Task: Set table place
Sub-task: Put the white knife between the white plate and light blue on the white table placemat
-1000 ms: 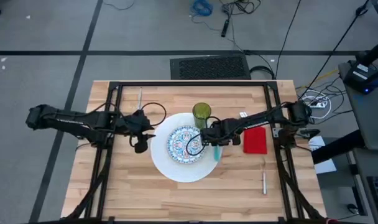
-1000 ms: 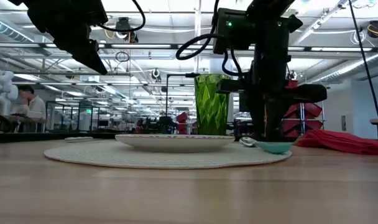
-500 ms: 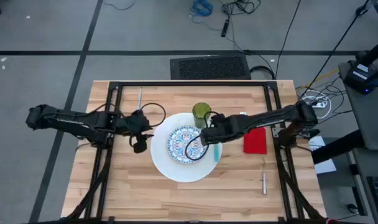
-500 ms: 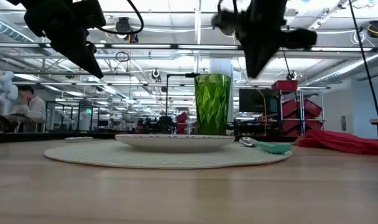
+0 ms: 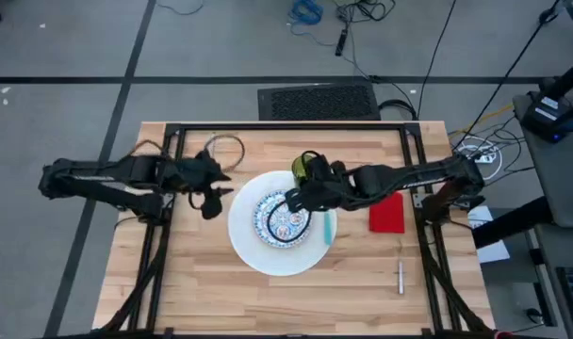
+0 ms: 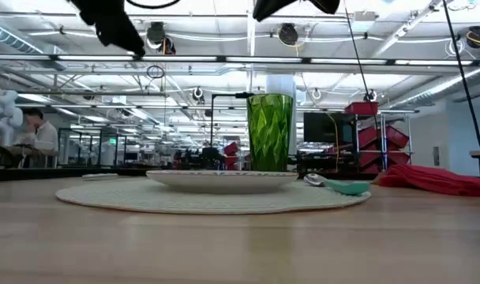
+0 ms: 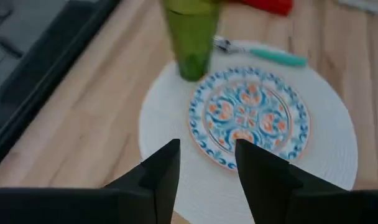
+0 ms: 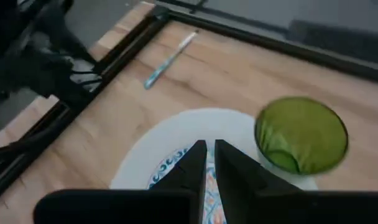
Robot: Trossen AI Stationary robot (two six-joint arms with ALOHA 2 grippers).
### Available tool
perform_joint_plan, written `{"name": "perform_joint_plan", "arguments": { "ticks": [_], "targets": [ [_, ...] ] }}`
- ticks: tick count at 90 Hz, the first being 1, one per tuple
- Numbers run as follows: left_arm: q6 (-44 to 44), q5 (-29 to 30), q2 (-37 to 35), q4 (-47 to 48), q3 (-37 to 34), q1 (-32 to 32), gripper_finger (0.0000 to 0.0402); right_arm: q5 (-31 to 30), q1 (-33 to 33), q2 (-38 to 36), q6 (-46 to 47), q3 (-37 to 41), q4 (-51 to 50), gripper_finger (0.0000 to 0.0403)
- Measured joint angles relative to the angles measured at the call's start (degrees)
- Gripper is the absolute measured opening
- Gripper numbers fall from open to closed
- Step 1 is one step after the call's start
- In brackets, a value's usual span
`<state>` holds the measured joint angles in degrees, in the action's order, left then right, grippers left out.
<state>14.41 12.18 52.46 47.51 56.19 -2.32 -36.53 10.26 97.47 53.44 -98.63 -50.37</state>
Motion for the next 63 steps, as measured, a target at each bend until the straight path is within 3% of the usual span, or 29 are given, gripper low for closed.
{"name": "perform_joint_plan", "arguments": {
  "ticks": [25,33,46,63],
  "targets": [
    [10.56,-1.30,8.10,19.64,7.64,-16.86,0.0141,-2.25,-0.02,0.00,-17.48,0.00,0.68,0.0018],
    [11.30,-3.54,11.63,21.78,7.64,-22.46,0.0141,-1.77,0.06,0.01,-19.85,0.00,-1.04,0.0018],
    [12.33,-15.42,17.67,21.21,7.62,-29.95,0.0141,2.06,1.81,-0.10,-20.29,0.00,-9.05,0.0018],
    [14.28,-15.62,25.25,19.93,7.62,-36.79,0.0141,1.11,6.48,-1.77,-21.27,0.04,-17.42,0.0018]
  ]
}}
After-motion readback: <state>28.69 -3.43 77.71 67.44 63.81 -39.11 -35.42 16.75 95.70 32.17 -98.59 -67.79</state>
